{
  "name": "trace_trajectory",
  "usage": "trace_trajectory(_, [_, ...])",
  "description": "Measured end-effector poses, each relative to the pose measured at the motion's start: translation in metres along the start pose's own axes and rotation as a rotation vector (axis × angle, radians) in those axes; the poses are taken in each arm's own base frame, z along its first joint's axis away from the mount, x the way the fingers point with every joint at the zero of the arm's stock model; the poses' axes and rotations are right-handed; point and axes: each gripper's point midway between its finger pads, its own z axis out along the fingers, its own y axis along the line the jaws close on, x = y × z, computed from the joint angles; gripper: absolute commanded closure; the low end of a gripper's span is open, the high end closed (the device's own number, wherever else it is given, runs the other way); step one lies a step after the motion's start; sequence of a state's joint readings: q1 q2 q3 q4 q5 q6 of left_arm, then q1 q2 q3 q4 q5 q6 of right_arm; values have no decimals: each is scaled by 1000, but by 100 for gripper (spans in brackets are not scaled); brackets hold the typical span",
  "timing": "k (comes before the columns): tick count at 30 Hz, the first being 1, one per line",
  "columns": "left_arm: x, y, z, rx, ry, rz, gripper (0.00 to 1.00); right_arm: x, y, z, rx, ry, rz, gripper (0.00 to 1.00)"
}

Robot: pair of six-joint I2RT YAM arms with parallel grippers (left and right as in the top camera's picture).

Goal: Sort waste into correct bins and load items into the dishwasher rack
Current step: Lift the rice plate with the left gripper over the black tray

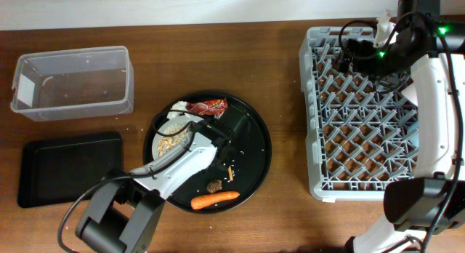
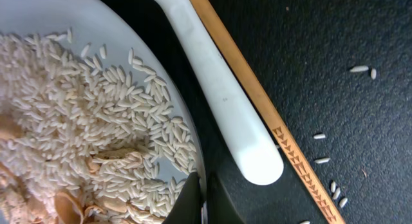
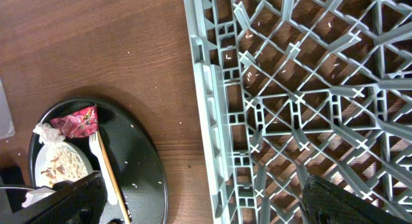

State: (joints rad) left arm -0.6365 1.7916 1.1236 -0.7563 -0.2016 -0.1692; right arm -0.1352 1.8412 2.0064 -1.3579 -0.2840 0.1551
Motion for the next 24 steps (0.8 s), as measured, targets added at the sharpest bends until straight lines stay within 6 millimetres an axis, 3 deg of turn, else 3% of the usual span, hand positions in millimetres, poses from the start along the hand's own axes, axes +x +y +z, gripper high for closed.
trace_trajectory(4, [-3, -5, -6, -50, -16, 42, 100, 0, 0, 0, 0, 0, 0, 1])
trace_trajectory(11, [9, -6, -16, -68, 47, 60, 100, 0, 0, 0, 0, 0, 0, 1])
trace_trajectory(24, [-1, -6, -33, -60, 13, 15, 100, 0, 0, 0, 0, 0, 0, 1])
